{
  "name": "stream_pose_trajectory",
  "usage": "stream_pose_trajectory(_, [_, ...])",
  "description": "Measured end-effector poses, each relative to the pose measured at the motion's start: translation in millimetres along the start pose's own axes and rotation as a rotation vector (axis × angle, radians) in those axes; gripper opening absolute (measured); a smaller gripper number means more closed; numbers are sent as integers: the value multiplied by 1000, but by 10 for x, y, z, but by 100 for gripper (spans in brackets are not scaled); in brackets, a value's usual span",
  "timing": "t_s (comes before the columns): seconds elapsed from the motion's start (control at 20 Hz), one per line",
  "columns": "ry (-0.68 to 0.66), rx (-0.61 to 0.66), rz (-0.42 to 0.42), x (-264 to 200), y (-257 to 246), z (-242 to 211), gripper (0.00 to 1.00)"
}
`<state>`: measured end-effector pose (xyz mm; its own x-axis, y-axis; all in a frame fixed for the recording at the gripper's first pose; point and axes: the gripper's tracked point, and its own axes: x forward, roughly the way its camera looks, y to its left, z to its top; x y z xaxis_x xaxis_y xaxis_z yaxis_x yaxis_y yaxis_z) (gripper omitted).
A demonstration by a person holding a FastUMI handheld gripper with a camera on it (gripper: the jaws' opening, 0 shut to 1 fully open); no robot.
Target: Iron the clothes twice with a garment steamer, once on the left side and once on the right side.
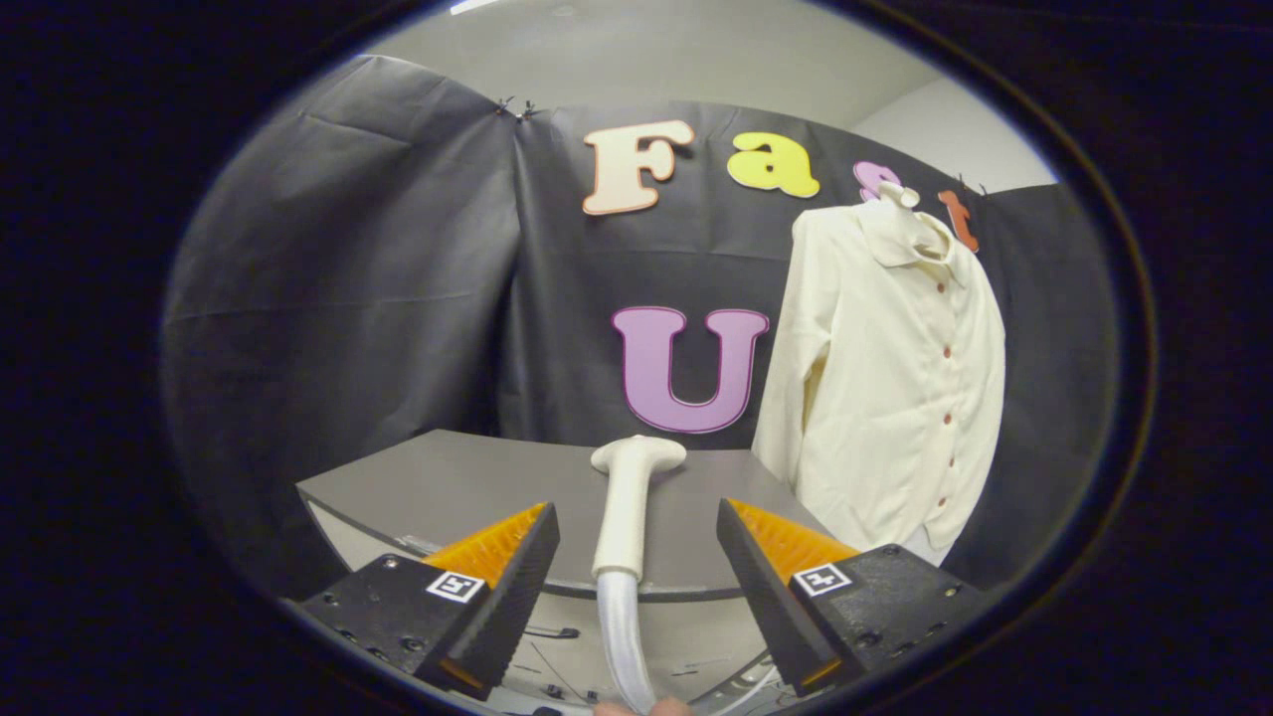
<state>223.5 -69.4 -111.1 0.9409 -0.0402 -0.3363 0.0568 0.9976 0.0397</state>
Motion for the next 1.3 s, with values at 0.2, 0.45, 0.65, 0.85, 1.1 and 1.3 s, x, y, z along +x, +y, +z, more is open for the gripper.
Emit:
stream_pose_trajectory(0.2, [113, -23, 0, 398, 66, -180, 97])
stream_pose_trajectory(0.45, [209, -110, -36, 804, 103, -380, 90])
stream_pose_trajectory(0.65, [268, -139, -67, 989, 98, -547, 66])
stream_pose_trajectory(0.85, [256, -68, -58, 995, 65, -539, 40])
stream_pose_trajectory(1.1, [95, 60, 0, 865, 101, -261, 34])
stream_pose_trajectory(1.3, [-42, 141, 66, 517, 26, 68, 32])
